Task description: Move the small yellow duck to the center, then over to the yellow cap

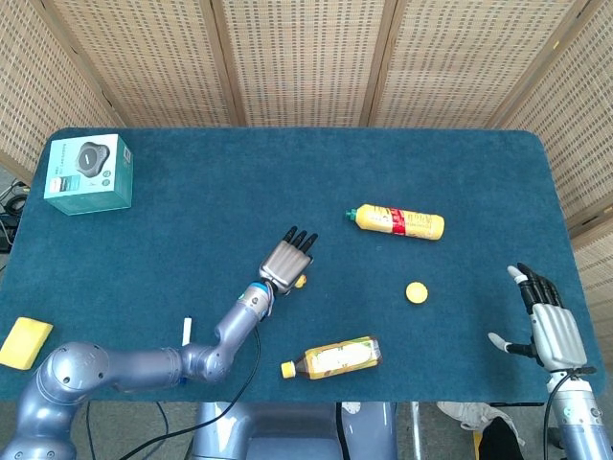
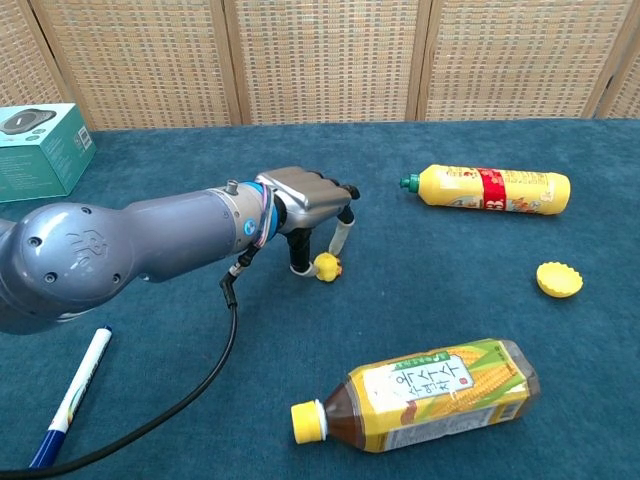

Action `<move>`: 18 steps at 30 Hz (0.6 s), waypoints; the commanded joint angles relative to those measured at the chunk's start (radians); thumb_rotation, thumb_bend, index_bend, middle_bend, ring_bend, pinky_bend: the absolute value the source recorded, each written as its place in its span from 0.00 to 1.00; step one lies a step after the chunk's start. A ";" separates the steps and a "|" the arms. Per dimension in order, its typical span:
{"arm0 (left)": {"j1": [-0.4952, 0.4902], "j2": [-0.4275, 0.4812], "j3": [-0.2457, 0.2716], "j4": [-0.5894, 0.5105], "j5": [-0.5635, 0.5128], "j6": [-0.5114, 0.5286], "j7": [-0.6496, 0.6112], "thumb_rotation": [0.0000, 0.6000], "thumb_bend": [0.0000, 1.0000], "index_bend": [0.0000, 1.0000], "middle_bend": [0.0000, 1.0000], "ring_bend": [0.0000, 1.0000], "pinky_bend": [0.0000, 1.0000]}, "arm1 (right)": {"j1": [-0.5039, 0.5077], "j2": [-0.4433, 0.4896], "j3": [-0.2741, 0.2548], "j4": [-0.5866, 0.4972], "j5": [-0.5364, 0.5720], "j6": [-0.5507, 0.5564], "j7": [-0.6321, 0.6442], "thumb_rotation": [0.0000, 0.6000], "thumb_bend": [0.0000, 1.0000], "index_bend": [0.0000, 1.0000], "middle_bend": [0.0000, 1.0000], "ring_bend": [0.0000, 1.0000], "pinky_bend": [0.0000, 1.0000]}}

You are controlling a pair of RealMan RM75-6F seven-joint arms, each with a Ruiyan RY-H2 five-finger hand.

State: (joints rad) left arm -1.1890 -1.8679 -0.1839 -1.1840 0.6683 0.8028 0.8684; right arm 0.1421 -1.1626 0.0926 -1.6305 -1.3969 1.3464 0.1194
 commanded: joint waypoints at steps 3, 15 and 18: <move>0.000 0.007 0.008 -0.016 -0.004 0.017 0.007 1.00 0.30 0.09 0.00 0.00 0.00 | -0.002 0.001 -0.001 -0.003 -0.004 0.005 0.000 1.00 0.08 0.05 0.00 0.00 0.00; 0.128 0.189 -0.010 -0.277 0.118 0.214 -0.137 1.00 0.29 0.00 0.00 0.00 0.00 | -0.004 0.000 -0.010 -0.011 -0.024 0.014 -0.019 1.00 0.08 0.05 0.00 0.00 0.00; 0.210 0.264 0.021 -0.385 0.195 0.331 -0.180 1.00 0.29 0.00 0.00 0.00 0.00 | -0.006 -0.001 -0.013 -0.015 -0.034 0.024 -0.027 1.00 0.08 0.05 0.00 0.00 0.00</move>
State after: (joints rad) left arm -1.0643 -1.6864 -0.1848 -1.4630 0.7833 1.0203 0.7468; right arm 0.1367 -1.1629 0.0809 -1.6443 -1.4284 1.3683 0.0943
